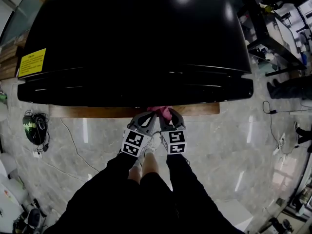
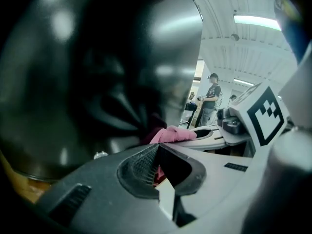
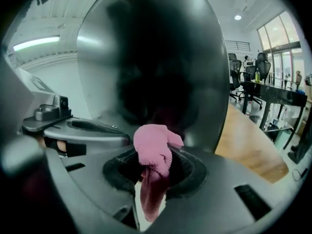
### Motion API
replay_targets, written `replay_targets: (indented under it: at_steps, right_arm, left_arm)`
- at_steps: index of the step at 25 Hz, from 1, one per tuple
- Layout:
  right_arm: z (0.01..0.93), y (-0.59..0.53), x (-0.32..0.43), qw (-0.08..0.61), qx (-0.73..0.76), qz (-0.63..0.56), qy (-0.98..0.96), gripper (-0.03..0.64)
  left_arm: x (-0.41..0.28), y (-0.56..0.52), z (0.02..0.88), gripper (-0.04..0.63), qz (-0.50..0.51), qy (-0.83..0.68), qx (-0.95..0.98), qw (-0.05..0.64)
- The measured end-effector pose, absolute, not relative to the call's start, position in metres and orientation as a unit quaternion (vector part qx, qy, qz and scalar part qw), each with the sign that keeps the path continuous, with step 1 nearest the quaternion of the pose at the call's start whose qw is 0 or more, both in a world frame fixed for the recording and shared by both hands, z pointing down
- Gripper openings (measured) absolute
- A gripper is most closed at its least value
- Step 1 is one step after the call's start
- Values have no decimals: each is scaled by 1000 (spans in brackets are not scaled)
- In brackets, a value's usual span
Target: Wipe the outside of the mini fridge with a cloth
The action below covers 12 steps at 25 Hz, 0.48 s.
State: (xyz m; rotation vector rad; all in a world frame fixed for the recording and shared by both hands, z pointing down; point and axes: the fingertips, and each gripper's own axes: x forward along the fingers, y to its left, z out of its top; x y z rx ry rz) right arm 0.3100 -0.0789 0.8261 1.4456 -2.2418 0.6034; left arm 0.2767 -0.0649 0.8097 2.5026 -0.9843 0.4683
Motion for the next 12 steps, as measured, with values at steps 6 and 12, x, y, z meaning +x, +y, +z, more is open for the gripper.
replay_targets:
  at_steps: [6, 12]
  right_arm:
    - [857, -79, 312, 228, 508, 243, -794, 114]
    - [817, -58, 315, 222, 500, 230, -805, 114]
  left_arm:
    - [265, -60, 809, 6, 174, -365, 889, 216]
    - [244, -46, 753, 6, 142, -387, 888, 205]
